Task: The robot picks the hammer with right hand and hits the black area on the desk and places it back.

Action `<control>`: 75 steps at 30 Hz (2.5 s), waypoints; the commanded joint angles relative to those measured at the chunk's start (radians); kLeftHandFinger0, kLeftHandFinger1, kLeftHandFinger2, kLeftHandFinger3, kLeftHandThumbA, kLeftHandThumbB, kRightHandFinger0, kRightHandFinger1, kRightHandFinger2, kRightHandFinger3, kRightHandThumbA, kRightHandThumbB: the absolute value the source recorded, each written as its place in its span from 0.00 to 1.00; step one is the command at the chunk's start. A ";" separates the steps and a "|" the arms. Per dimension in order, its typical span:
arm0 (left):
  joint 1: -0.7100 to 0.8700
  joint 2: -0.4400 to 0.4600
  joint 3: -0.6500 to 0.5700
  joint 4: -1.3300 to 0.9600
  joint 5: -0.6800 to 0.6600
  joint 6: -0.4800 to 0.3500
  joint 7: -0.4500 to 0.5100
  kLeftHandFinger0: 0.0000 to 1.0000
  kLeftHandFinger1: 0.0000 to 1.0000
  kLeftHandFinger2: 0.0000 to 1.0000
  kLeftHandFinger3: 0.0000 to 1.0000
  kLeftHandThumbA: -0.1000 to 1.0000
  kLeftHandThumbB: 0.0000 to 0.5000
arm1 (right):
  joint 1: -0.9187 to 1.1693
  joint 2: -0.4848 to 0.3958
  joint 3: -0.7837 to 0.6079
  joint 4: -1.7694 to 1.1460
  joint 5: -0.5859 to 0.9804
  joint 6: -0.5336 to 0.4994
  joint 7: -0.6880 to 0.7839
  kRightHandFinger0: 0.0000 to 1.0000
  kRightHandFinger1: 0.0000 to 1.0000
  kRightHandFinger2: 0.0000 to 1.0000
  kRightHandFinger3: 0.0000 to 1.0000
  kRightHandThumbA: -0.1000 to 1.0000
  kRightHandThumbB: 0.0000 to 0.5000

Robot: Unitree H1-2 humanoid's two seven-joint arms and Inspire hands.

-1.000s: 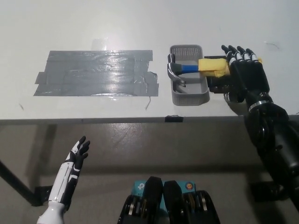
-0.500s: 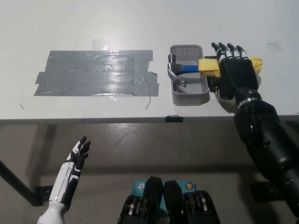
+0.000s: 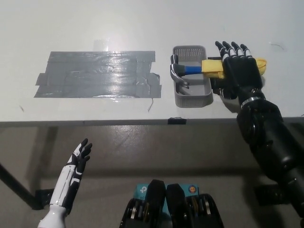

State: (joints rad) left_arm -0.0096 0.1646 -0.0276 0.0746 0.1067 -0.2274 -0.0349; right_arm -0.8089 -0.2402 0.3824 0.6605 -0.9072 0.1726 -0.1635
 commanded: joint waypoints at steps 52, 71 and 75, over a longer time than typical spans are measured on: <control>-0.029 0.033 -0.008 -0.038 0.013 -0.035 -0.015 1.00 1.00 1.00 1.00 1.00 0.15 | -0.173 0.017 -0.342 0.066 0.560 -0.312 -0.041 0.00 0.33 0.73 0.74 0.00 0.25; -0.033 0.045 -0.004 -0.059 0.011 -0.008 -0.020 1.00 1.00 1.00 1.00 1.00 0.08 | -0.183 -0.271 -0.355 -0.074 0.723 0.005 0.618 0.01 0.57 0.88 1.00 0.00 0.22; -0.023 0.059 0.014 -0.070 0.006 -0.009 -0.015 1.00 1.00 1.00 1.00 1.00 0.08 | -0.175 -0.309 -0.312 -0.064 0.676 0.017 0.660 0.03 0.57 0.89 1.00 0.00 0.26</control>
State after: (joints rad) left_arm -0.0208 0.1762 -0.0366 0.0646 0.1091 -0.2226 -0.0354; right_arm -0.8846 -0.3663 0.0381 0.7460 -0.3658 0.0415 0.1058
